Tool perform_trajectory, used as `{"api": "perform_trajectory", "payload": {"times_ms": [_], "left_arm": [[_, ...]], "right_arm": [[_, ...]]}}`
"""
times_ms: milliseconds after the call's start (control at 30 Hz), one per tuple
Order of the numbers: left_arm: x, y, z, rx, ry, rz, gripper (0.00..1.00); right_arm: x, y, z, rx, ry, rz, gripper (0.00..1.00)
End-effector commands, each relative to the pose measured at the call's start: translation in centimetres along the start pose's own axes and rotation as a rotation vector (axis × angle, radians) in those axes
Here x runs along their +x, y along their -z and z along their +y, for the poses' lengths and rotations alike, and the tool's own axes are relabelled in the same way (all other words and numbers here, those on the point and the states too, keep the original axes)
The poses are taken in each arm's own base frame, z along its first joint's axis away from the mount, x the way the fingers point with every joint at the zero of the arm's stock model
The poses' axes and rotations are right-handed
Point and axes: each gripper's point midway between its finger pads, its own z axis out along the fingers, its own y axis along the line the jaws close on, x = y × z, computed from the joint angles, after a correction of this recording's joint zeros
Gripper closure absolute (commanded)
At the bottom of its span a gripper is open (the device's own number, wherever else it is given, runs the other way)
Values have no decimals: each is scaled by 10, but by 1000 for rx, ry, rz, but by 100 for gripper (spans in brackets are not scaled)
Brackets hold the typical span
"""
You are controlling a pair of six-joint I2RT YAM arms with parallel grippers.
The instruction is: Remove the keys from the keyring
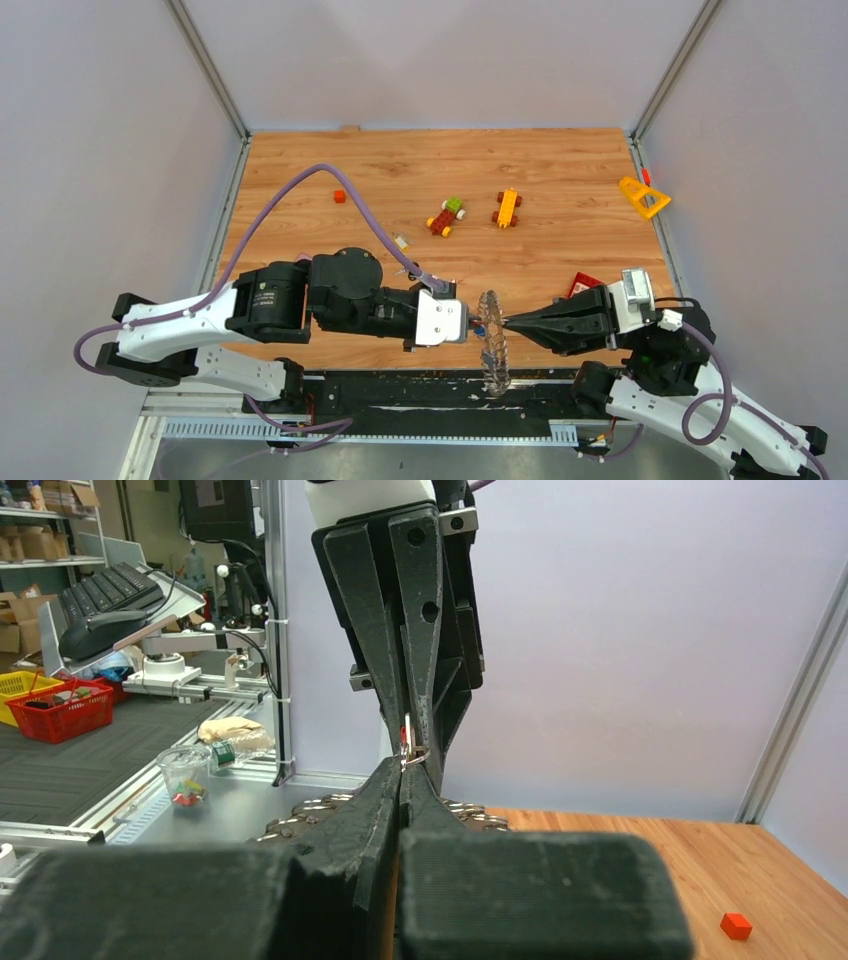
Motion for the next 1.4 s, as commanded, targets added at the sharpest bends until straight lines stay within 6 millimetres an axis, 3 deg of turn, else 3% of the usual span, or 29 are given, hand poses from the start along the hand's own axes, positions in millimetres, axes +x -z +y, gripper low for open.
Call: {"api": "perform_trajectory", "payload": {"times_ms": [0, 267, 500, 767, 933, 1133, 1367], "left_arm": [[-11, 11, 6, -32, -21, -49, 100], [-19, 21, 14, -68, -28, -75, 100], [-29, 30, 16, -74, -37, -98, 100], [-17, 25, 15, -76, -35, -52, 100], [-14, 26, 14, -64, -39, -36, 100], [-10, 21, 3, -4, -42, -21, 100], [-2, 12, -7, 62, -44, 30, 100]], "right_arm": [[-27, 2, 2, 13, 30, -103, 100], [-15, 8, -4, 53, 30, -81, 99], [-1, 20, -7, 96, 19, -59, 87], [16, 27, -15, 138, 46, 12, 68], [25, 25, -13, 97, 109, 119, 67], [34, 22, 12, -94, 167, 209, 64], [30, 15, 6, -87, 191, 224, 65]]}}
